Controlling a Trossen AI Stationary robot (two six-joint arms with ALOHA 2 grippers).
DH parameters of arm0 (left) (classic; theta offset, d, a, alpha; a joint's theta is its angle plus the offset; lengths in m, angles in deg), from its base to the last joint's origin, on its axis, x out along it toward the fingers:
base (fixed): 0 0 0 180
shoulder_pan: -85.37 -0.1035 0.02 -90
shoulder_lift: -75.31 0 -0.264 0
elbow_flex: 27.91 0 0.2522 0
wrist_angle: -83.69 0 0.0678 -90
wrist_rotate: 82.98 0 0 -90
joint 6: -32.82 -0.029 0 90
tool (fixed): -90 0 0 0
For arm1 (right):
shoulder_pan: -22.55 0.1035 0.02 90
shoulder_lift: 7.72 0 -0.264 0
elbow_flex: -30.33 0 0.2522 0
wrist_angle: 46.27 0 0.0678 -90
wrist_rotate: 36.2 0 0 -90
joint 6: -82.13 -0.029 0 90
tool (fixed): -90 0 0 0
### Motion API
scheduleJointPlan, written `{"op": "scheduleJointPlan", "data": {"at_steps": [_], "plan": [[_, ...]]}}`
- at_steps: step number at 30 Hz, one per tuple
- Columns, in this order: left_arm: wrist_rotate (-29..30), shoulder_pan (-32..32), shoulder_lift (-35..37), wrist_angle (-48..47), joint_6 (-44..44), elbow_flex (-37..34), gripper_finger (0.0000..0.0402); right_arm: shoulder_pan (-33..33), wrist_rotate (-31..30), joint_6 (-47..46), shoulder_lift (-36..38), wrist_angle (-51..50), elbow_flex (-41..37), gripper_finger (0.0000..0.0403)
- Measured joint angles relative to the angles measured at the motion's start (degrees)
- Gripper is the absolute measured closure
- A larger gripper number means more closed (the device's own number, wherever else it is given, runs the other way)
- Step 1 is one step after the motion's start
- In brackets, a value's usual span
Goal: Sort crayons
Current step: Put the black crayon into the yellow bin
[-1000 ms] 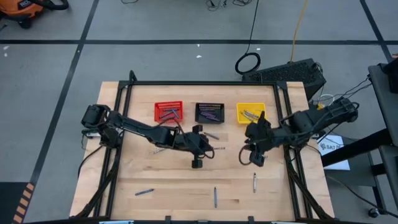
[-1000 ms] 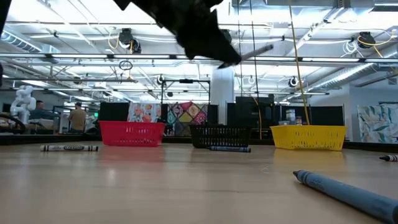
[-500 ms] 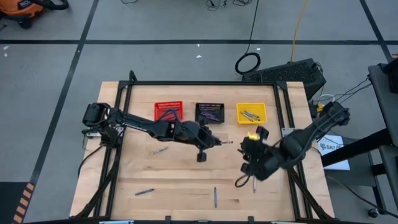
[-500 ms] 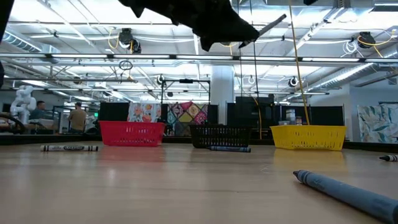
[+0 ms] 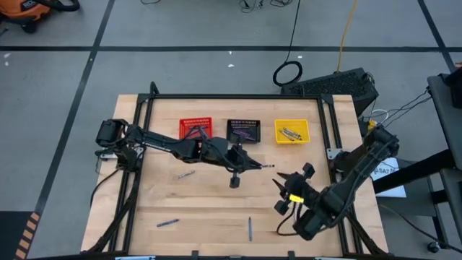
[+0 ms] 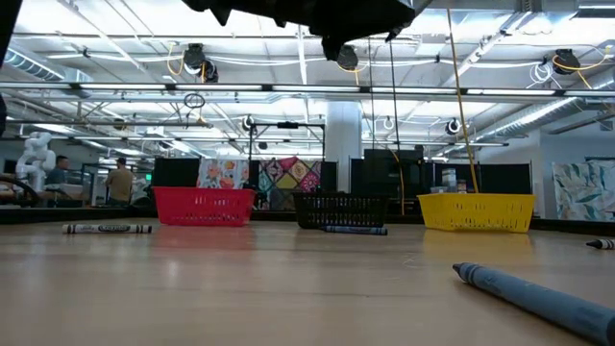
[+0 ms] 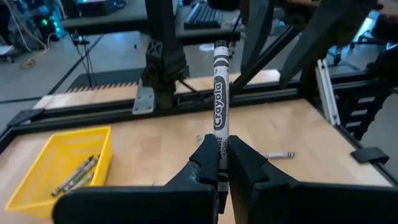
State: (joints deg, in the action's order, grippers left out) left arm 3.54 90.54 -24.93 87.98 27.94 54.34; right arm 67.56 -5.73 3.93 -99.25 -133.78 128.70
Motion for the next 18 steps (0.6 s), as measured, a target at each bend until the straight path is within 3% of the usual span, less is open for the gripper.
{"op": "scheduleJointPlan", "data": {"at_steps": [9, 18], "plan": [[-1.1, 0.02, 0.0, 3.37, -0.02, 0.02, 0.0393, 0.87, -7.8, -2.56, -4.88, -1.79, -0.73, 0.0296], [-3.8, 0.11, 0.0, 4.27, -0.01, 0.02, 0.0393, 0.38, -14.26, -6.37, -4.89, -3.48, -0.76, 0.0296]]}}
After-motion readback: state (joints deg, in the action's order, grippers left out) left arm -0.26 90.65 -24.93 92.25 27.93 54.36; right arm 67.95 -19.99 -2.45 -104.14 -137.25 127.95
